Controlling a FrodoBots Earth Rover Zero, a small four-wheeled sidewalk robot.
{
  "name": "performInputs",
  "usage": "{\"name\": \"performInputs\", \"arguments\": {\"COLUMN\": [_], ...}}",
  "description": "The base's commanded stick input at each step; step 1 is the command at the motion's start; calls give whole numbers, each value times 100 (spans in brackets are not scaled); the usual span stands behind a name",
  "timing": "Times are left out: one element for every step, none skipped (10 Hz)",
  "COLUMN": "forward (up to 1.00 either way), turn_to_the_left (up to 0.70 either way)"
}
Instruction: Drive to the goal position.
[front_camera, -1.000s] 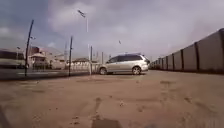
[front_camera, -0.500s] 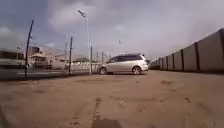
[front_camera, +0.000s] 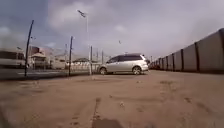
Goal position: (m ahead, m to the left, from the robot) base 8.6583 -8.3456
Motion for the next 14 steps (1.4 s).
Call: {"name": "performInputs", "arguments": {"forward": [70, 70, 70, 70, 70, 70, 70, 70, 70, 70, 70, 70, 70, 70], "turn_to_the_left": [0, 0, -2, -14, -25, -35, -35, -35, -35, -35, -35, -35, -35, -35]}}
